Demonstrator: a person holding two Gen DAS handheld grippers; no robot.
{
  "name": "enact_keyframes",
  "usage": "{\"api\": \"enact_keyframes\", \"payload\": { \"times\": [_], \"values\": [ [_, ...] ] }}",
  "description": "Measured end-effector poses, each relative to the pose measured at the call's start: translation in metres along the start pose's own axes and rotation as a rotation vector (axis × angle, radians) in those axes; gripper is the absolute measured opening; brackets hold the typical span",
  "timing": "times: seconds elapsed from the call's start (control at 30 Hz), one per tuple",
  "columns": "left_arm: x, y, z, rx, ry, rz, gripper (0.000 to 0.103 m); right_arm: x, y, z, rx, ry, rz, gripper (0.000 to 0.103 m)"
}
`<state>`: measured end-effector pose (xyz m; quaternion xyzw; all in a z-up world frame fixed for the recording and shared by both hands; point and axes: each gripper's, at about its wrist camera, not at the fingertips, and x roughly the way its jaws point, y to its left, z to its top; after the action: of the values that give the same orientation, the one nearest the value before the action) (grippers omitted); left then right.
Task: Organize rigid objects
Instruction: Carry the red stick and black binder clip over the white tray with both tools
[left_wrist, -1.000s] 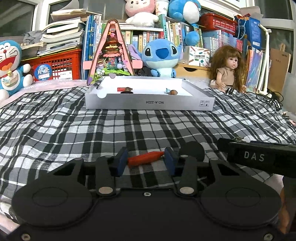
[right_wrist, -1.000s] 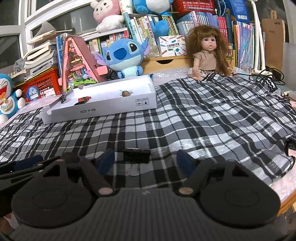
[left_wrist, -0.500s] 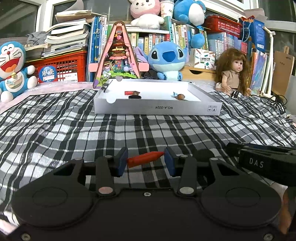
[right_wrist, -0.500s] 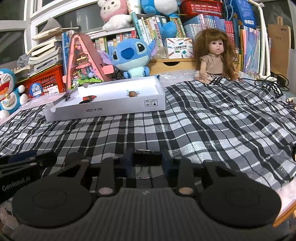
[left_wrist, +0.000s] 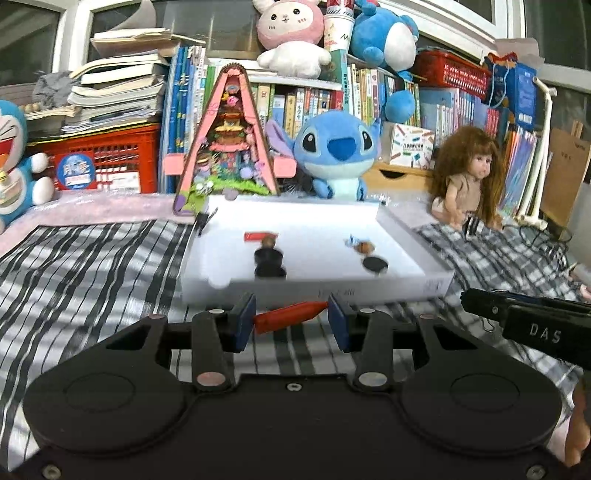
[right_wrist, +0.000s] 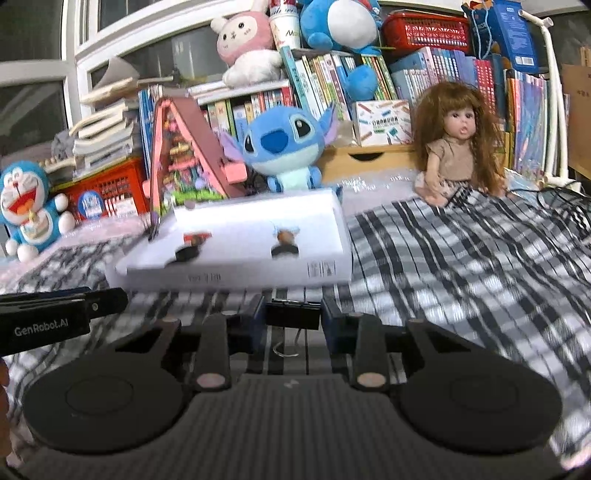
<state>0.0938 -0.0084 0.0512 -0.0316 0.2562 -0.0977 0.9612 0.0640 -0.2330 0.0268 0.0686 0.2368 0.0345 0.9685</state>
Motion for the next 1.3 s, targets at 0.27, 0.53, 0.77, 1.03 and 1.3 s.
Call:
{"api": "enact_keyframes", "payload": {
  "times": [0.27, 0.53, 0.77, 1.03, 1.3],
  "values": [
    [0.04, 0.008, 0.057, -0.005, -0.004, -0.018, 0.04, 0.034, -0.005, 0.058, 0.025, 0.007, 0.065, 0.037],
    [0.099, 0.024, 0.094, -0.099, 0.046, -0.027, 0.04, 0.087, -0.001, 0.102, 0.061, 0.077, 0.133, 0.037],
    [0.149, 0.029, 0.106, -0.119, 0.082, 0.004, 0.04, 0.143, 0.004, 0.118, 0.096, 0.151, 0.103, 0.037],
    [0.194, 0.039, 0.103, -0.149, 0.12, 0.069, 0.041, 0.191, 0.002, 0.116, 0.135, 0.199, 0.057, 0.037],
    [0.217, 0.036, 0.103, -0.097, 0.134, 0.081, 0.041, 0.22, 0.011, 0.111, 0.061, 0.217, 0.039, 0.038]
  ]
}}
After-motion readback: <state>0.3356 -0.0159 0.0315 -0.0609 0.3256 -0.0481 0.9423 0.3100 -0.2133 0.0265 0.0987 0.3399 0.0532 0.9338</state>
